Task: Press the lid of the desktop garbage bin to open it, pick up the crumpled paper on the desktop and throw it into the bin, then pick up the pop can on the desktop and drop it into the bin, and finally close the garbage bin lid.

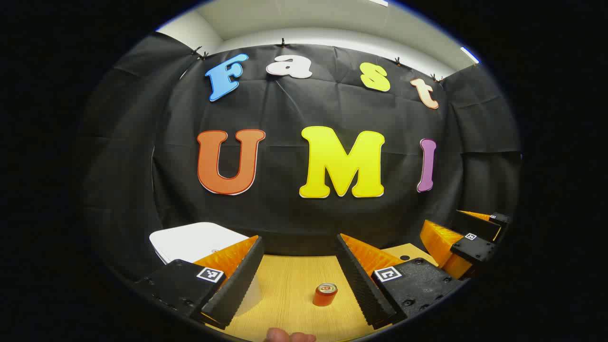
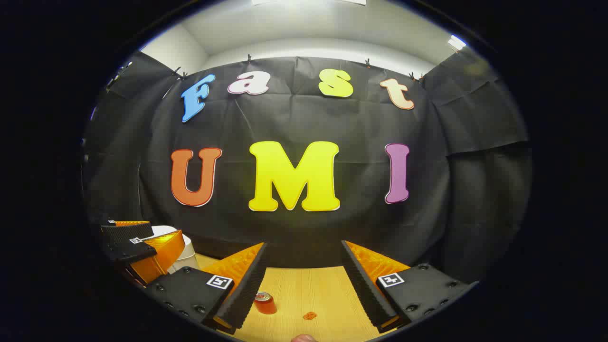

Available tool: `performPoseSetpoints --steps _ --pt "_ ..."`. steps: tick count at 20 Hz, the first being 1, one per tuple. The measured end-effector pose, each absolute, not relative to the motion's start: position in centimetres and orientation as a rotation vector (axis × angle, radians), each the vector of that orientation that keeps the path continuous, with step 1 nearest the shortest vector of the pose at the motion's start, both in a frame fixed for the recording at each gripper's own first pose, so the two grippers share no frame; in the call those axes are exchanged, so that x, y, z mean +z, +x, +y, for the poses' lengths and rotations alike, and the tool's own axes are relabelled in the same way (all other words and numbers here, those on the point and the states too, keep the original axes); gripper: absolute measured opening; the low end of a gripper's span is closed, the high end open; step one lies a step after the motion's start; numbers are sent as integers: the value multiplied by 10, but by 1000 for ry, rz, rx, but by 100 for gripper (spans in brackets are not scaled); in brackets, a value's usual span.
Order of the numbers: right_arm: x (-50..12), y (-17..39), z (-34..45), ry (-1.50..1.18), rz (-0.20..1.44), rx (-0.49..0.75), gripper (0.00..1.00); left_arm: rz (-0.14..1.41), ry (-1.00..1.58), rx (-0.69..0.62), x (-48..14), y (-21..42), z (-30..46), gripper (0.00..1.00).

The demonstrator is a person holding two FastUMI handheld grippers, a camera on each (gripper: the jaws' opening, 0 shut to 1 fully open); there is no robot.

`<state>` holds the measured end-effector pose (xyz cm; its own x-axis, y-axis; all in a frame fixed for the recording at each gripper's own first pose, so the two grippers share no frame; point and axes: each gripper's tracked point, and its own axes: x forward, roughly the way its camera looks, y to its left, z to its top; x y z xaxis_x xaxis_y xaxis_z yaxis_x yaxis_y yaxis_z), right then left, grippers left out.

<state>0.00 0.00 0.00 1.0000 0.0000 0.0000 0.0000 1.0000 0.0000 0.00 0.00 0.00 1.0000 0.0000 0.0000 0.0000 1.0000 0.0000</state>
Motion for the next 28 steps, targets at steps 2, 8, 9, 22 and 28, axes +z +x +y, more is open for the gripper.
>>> performPoseSetpoints --steps 2,8,9,22,28 --pt "-2 -1 0 -3 5 4 95 4 -4 -2 -1 -1 -2 99" --pt "4 -4 -6 10 2 -9 95 4 -2 7 0 -6 -3 99" --pt "5 -5 -5 11 0 -5 95 2 -1 11 1 -7 -3 99" --pt "3 -3 -18 26 10 -4 93 -3 21 52 3 -6 2 99" --pt "7 -1 -25 28 5 -2 95 -30 53 92 14 -1 16 99"
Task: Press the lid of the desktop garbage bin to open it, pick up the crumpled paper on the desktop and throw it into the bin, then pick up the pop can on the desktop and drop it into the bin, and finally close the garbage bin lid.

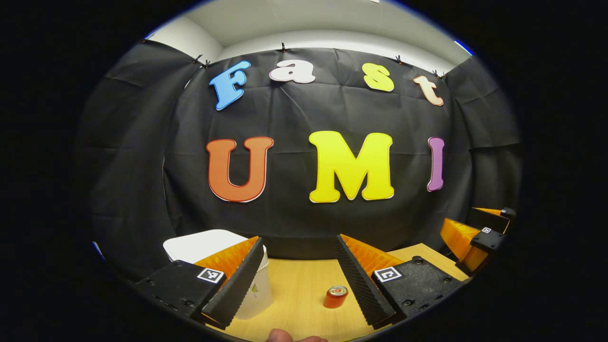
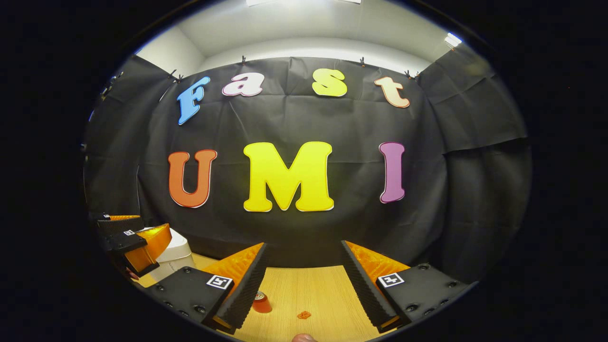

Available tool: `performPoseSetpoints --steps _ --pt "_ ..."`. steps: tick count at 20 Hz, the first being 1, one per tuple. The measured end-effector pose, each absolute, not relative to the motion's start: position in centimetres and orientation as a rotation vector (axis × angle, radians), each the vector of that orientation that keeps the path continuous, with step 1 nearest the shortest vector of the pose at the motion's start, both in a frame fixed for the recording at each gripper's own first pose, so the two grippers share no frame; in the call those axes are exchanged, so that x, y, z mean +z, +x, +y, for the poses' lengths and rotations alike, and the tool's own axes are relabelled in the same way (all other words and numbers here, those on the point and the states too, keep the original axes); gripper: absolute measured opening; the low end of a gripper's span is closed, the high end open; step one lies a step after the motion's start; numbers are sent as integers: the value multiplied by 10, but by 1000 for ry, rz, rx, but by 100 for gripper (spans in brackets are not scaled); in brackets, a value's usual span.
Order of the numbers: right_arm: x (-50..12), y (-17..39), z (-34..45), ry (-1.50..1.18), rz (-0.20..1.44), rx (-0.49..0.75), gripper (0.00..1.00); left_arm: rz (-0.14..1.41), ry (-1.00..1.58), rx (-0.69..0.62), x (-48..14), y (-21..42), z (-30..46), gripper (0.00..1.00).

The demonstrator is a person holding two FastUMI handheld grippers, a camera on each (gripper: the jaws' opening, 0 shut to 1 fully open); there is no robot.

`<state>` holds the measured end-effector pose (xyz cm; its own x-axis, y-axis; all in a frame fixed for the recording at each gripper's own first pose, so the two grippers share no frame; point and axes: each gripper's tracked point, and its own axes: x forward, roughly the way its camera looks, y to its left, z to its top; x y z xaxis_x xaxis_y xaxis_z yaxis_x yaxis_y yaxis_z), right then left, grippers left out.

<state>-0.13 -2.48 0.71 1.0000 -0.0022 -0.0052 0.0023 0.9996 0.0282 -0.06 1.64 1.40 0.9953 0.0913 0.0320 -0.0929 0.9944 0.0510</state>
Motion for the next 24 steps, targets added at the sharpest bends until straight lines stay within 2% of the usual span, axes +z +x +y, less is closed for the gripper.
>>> performPoseSetpoints --steps 7,13,18,19,20,24 --pt "16 6 -41 12 -11 -17 95 -47 30 183 37 16 63 99" --pt "20 10 -49 14 4 -27 95 -49 19 269 50 36 114 91" --pt "21 11 -46 -19 1 -12 95 6 39 321 33 56 146 80" --pt "20 12 -47 -22 7 -15 95 26 36 328 26 59 151 70" --pt "18 11 -49 -24 12 -19 95 45 25 330 19 63 154 64" --pt "11 11 -55 -44 29 -33 95 113 -29 332 -12 70 160 51"
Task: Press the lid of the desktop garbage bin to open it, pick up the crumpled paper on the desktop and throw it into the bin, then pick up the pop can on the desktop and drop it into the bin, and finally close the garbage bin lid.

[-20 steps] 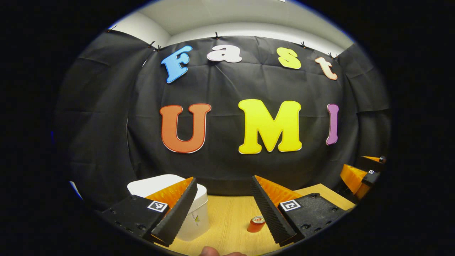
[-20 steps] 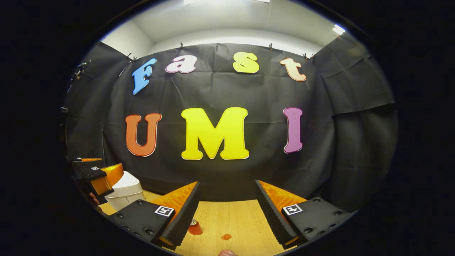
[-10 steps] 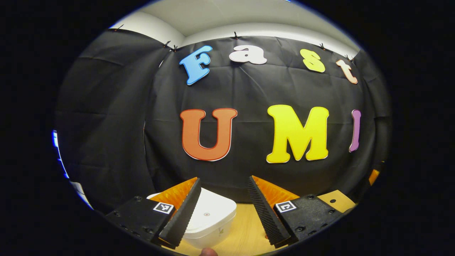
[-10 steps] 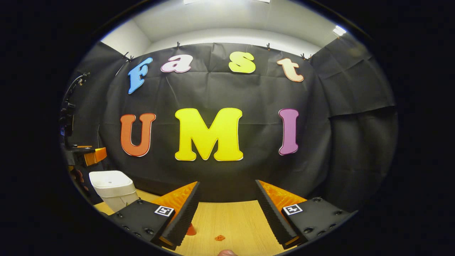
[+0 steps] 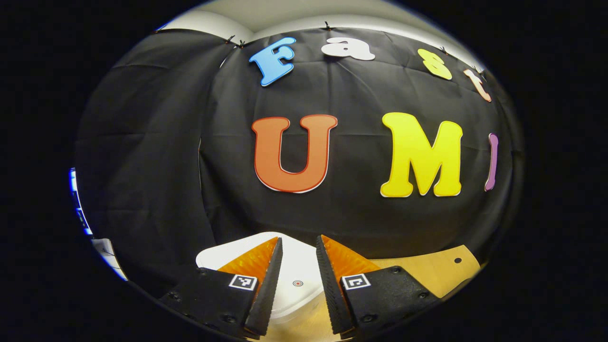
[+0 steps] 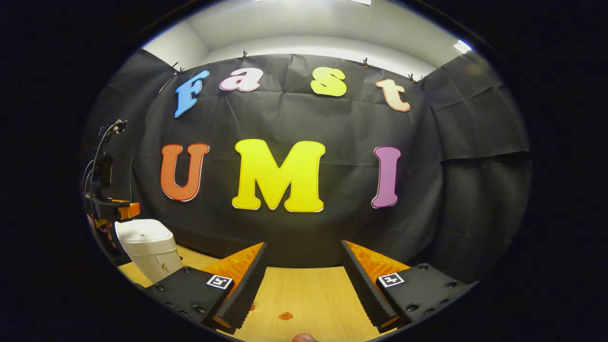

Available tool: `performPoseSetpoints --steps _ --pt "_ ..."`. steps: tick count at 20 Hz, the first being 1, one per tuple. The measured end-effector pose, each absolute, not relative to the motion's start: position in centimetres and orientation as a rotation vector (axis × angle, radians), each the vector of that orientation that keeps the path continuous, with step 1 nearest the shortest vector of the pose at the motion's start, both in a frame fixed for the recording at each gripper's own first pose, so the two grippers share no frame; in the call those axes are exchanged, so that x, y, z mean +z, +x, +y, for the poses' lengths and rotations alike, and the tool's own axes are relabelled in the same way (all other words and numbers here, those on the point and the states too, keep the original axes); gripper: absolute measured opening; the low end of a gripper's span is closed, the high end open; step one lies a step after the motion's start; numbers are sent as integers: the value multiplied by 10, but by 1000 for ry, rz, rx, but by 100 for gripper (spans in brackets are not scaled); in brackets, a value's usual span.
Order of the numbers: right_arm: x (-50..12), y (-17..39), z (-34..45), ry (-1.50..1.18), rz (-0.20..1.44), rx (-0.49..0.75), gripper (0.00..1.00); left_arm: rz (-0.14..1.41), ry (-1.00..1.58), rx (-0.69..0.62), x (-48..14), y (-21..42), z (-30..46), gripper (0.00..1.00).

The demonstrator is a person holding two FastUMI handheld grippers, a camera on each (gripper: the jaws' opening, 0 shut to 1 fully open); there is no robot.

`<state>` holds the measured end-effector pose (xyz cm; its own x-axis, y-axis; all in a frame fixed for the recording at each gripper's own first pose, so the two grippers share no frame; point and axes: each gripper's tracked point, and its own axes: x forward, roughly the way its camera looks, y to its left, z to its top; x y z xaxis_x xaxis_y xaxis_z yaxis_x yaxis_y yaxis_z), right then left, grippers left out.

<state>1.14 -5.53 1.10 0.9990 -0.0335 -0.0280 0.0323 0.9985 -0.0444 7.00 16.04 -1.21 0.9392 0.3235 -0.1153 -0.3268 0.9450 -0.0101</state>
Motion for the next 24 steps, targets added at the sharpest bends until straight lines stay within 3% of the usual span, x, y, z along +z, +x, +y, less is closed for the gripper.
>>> performPoseSetpoints --steps 3,4,5,6,12,20,24 --pt "6 10 -59 -64 43 -37 95 192 -29 377 -40 77 174 43" --pt "4 11 -60 -70 47 -37 95 216 -32 379 -48 78 176 46" --pt "4 11 -60 -73 51 -36 95 236 -35 380 -55 80 177 43" --pt "2 12 -60 -74 53 -37 95 252 -37 381 -59 82 179 30" --pt "-1 19 -61 -82 53 -44 95 293 -40 379 -75 83 174 17" --pt "-11 30 -44 -84 70 -7 95 288 -80 486 -82 79 181 11" --pt "-17 33 -39 -79 84 11 95 243 -108 480 -75 78 180 10"
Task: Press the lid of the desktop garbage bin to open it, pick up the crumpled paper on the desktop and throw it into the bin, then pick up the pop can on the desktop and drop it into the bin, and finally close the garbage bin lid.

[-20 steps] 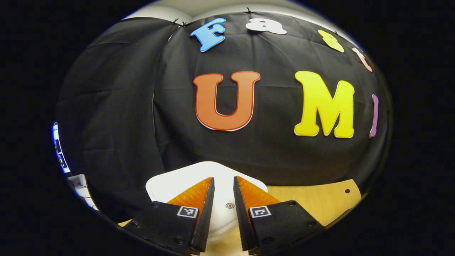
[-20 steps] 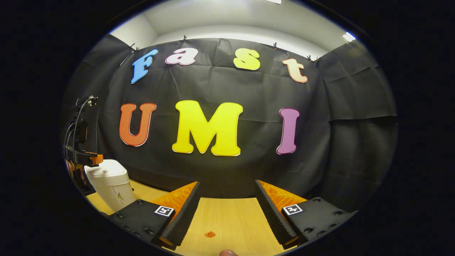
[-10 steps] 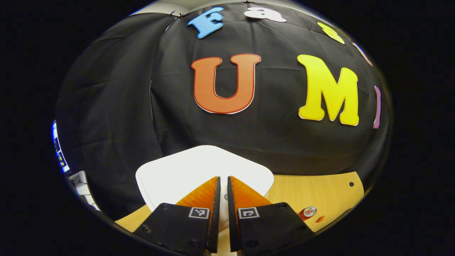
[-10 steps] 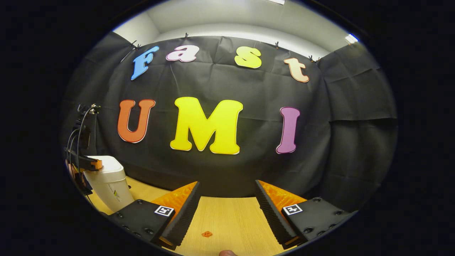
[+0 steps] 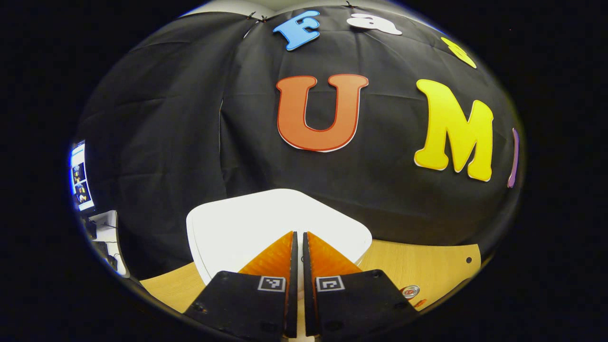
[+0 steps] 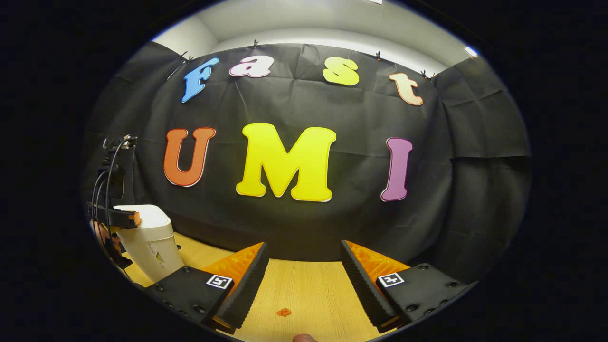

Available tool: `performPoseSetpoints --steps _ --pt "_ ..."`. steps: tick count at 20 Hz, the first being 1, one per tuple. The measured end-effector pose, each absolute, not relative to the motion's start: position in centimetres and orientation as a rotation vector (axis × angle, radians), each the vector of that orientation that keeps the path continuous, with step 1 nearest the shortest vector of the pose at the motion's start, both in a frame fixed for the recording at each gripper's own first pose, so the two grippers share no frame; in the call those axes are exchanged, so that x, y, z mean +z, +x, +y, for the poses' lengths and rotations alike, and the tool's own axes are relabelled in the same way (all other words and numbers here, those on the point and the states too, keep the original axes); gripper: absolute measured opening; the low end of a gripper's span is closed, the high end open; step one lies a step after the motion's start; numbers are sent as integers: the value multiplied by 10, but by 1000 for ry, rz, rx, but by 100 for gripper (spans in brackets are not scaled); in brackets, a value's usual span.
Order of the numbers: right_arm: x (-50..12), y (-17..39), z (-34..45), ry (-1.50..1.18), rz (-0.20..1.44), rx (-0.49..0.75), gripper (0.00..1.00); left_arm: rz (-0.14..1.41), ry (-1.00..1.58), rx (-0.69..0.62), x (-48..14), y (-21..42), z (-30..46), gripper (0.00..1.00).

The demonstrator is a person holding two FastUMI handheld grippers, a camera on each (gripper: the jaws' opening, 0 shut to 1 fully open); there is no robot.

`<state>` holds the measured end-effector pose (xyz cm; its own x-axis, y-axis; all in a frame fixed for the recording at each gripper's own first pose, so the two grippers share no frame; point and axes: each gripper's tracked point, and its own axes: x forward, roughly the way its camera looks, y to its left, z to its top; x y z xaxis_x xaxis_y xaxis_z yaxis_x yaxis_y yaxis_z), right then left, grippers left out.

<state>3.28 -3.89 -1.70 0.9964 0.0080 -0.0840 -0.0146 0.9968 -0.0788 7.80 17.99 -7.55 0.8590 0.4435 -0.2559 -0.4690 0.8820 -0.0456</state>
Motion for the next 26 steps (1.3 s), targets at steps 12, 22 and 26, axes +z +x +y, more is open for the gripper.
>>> performPoseSetpoints --steps 12,22,26 --pt "-1 26 -47 -32 43 7 95 75 7 318 22 70 136 33" --pt "5 9 -42 -38 23 63 95 57 -14 112 33 49 66 85" --pt "4 3 -46 16 31 69 93 67 -33 56 28 35 41 94"
